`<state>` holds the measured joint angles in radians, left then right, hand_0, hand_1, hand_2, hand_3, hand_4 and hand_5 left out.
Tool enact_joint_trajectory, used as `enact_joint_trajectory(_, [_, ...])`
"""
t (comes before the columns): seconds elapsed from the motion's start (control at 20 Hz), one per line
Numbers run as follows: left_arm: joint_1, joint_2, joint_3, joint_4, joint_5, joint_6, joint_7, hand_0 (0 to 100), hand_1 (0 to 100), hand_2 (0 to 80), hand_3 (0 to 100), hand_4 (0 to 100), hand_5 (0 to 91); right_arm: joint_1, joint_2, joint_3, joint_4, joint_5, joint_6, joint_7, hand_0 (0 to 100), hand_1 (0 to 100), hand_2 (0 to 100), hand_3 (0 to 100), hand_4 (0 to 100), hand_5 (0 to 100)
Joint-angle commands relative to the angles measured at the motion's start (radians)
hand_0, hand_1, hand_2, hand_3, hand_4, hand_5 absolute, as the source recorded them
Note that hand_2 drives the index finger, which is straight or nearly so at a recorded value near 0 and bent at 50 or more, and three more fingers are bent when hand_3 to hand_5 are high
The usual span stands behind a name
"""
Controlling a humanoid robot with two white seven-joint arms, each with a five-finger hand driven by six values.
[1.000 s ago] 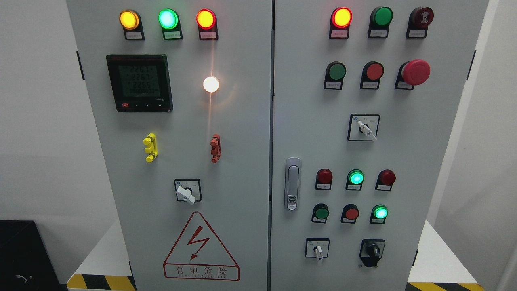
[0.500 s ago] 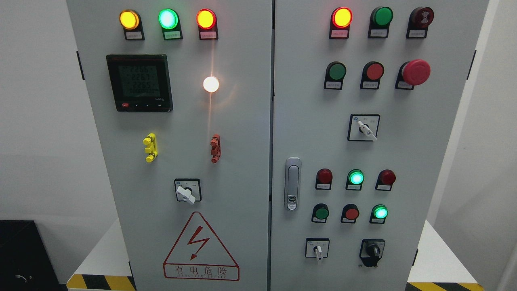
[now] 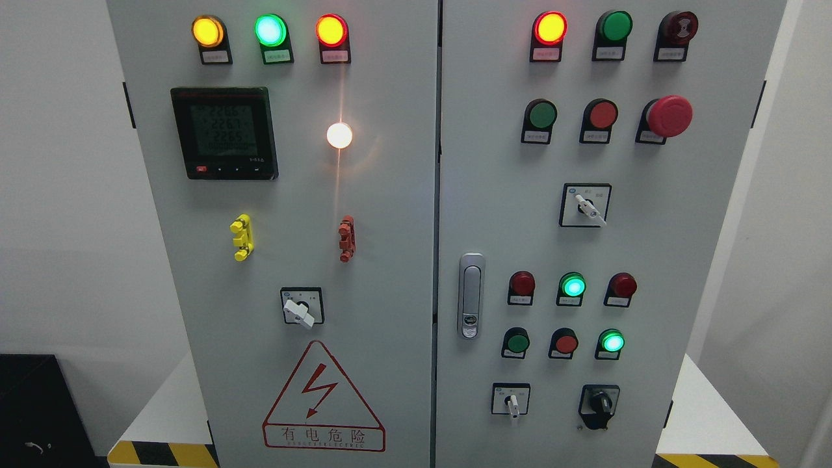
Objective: Flip black knob to close circuit
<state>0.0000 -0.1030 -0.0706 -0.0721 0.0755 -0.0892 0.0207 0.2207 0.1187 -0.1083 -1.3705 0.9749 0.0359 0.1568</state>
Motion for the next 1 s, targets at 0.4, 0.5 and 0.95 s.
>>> enact_joint_trajectory(0.4, [0.006,0.000,0.000,0.000,0.000,0.000,-0.001,12,56,0.0,0,0,0.0,-0.060,0.004,-0.010,-0.437,0.211,0.064,0.015,0,0,81,98,87,90])
enact_joint_trajectory(0.5, [0.006,0.000,0.000,0.000,0.000,0.000,-0.001,12,56,0.0,0,0,0.0,-0.086,0.006,-0.011,-0.443,0.214,0.067,0.013,0,0,82,99,88,91])
enact_joint_trajectory(0.95, [0.006,0.000,0.000,0.000,0.000,0.000,-0.001,12,56,0.0,0,0,0.0,-0.193,0.009,-0.013,-0.452,0.314,0.108,0.020,0,0,91,100,96,98])
